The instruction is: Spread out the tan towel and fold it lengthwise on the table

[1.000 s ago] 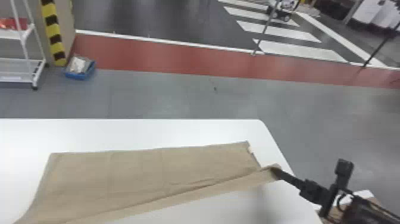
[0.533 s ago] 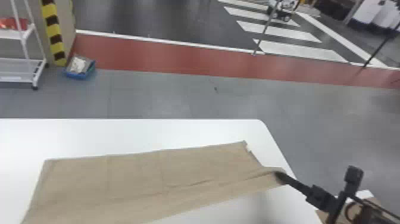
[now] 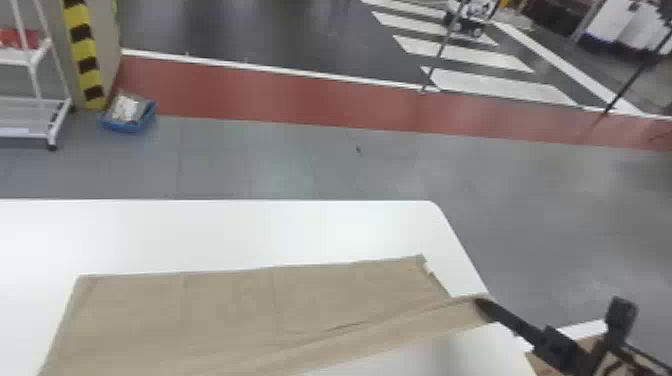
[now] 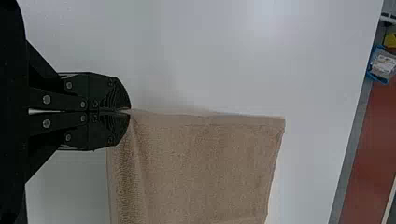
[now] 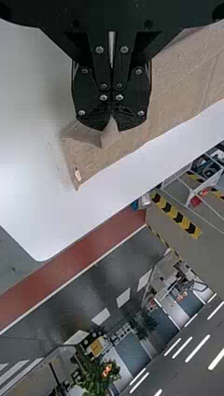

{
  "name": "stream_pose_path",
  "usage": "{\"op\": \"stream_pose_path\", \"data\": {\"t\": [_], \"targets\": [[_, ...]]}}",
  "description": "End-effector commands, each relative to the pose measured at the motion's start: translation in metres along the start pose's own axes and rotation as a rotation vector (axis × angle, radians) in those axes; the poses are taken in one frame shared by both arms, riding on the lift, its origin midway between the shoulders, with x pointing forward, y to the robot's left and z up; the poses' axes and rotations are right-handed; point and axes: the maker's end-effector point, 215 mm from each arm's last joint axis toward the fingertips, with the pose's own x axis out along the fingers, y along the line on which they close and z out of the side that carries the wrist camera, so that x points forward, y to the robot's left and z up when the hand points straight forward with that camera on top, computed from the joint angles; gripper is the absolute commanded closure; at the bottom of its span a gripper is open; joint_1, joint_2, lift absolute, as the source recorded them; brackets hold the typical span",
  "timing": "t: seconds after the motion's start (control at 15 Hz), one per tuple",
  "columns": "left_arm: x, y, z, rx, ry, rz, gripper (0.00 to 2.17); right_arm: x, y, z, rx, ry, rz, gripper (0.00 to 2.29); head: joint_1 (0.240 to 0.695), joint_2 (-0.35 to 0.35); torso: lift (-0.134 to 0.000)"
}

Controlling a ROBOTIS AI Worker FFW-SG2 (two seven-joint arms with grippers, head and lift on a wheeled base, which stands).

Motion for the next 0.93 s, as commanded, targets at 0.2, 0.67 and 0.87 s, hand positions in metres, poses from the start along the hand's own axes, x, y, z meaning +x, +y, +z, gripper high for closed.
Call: {"op": "stream_pose_path", "data": {"t": [0.2, 0.67, 0.87], "targets": [[0.004, -0.016, 0.010, 0.026, -0.011, -0.019, 1.72, 0.033, 0.004, -0.002, -0.020, 0.033, -0.002, 2.25, 0.695, -0.350, 0.000], [0.020, -0.040, 0.085, 0.099, -0.061, 0.007, 1.72, 0.079, -0.008, 0.039, 0.027, 0.025, -0.024, 2.25, 0.695, -0.349, 0.000], [0.041, -0.044, 0.098, 0.105, -0.032, 0.010, 1.72, 0.088, -0.023, 0.060, 0.030, -0.001, -0.052, 2.25, 0.695, -0.350, 0.000]]}}
